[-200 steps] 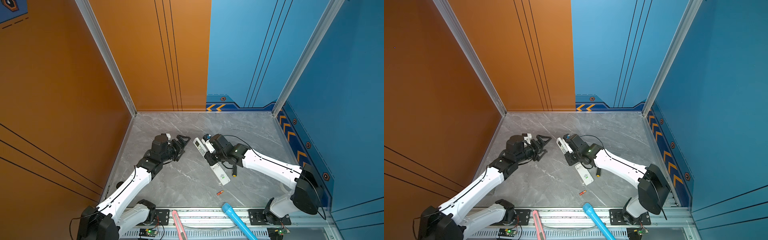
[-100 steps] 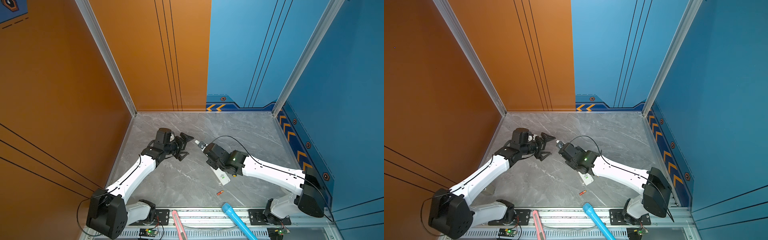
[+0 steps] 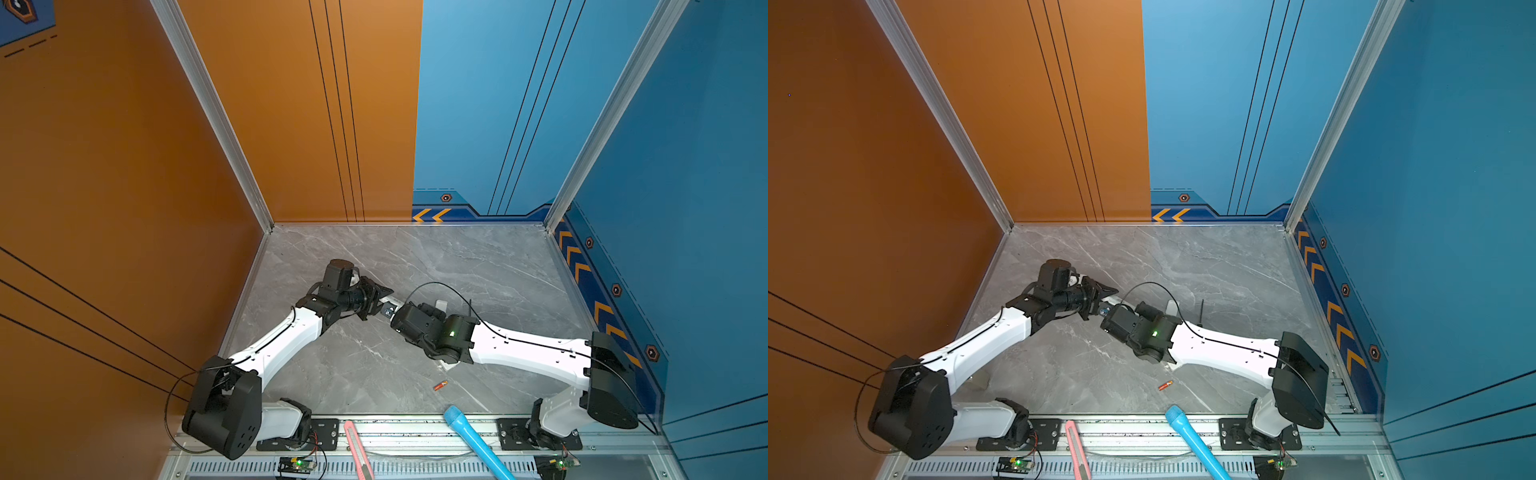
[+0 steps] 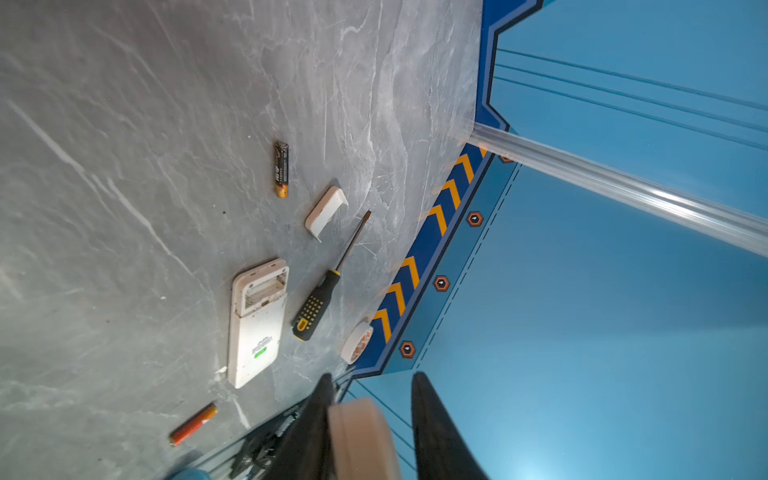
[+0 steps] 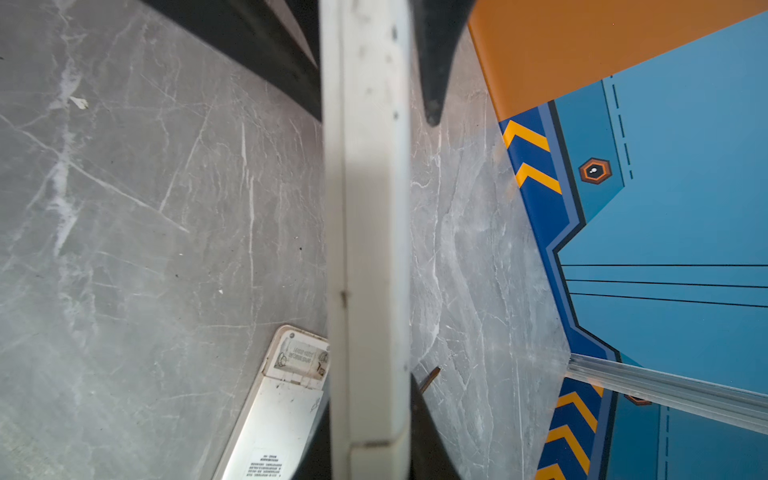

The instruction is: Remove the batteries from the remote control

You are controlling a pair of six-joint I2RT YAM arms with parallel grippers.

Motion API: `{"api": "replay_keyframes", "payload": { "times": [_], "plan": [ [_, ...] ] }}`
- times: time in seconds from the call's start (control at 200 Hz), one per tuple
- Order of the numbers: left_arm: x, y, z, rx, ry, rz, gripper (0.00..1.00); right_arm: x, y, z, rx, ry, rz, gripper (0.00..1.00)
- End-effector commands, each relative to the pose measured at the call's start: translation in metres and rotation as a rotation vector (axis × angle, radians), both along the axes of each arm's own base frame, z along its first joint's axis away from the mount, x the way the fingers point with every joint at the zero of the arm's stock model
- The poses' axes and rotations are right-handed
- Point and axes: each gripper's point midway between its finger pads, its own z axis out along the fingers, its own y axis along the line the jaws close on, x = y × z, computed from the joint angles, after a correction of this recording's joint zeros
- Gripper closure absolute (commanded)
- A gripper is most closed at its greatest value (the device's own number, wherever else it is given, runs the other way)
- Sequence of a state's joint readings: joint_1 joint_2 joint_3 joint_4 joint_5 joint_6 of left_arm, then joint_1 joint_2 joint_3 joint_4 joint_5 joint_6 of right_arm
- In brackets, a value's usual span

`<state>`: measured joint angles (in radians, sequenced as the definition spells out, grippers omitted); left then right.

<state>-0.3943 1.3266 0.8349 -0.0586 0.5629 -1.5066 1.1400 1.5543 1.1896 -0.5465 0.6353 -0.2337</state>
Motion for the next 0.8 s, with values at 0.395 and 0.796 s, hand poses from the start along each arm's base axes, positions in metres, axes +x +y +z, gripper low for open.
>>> {"api": "replay_keyframes", "payload": {
  "times": [0.395, 0.796],
  "plan": [
    [-0.001, -0.006, 0.007, 0.013, -0.124, -0.082, 1.00, -0.011, 0.002, -0.004, 0.166, 0.209, -0.010, 0.30],
    [-0.002, 0.004, 0.011, 0.133, -0.531, -0.114, 1.00, -0.033, 0.009, 0.044, 0.606, 0.741, 0.007, 0.11]
  ]
}}
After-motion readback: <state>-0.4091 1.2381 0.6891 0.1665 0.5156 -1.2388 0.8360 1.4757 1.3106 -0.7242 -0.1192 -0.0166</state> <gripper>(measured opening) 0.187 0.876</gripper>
